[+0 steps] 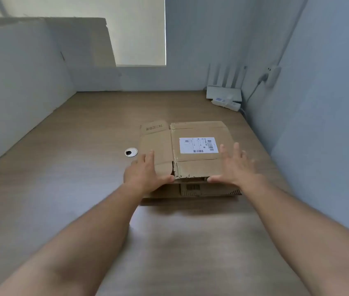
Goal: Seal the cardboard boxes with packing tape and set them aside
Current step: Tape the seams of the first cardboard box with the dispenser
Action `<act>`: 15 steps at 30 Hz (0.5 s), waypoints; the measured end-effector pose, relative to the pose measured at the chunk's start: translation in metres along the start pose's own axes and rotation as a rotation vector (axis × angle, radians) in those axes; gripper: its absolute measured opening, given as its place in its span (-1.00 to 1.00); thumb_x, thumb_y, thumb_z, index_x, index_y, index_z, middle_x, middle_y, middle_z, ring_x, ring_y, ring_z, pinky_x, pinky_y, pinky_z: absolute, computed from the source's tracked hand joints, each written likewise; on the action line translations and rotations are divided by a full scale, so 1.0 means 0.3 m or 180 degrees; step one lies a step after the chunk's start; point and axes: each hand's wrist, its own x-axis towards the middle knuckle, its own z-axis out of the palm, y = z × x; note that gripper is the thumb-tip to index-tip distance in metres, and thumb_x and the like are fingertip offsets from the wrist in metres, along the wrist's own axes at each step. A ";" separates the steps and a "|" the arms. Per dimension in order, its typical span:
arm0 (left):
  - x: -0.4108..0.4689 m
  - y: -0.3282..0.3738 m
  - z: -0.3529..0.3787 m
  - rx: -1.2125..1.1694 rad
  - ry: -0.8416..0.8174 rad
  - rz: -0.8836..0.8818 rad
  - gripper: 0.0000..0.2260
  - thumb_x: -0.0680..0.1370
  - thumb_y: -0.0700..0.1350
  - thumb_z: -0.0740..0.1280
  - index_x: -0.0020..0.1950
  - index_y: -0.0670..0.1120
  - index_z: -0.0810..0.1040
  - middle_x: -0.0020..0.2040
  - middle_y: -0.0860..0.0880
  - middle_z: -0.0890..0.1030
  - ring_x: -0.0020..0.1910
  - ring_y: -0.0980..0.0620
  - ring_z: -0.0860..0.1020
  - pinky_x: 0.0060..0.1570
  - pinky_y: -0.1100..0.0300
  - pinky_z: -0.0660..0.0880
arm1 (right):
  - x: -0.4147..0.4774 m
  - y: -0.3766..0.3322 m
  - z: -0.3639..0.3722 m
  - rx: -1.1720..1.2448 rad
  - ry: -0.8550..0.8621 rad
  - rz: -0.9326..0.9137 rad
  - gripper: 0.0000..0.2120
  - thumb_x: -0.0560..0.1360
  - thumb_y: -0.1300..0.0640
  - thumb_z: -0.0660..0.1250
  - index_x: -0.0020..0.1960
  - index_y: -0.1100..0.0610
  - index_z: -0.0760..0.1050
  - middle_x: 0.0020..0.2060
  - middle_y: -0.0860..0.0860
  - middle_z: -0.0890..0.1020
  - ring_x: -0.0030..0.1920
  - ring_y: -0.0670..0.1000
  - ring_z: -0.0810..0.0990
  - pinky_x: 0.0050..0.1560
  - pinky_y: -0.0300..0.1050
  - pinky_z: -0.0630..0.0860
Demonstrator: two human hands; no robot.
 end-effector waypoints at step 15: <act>0.067 -0.033 0.065 -0.0172 0.0141 -0.0224 -0.51 0.57 0.11 0.14 0.48 0.02 0.18 0.36 -0.10 0.36 0.18 -0.23 0.39 0.06 0.01 0.39 | 0.071 0.050 0.048 0.0846 0.0731 0.0195 -0.41 0.48 0.17 0.27 0.47 0.06 0.19 0.38 0.17 0.24 0.31 0.20 0.27 0.24 0.02 0.34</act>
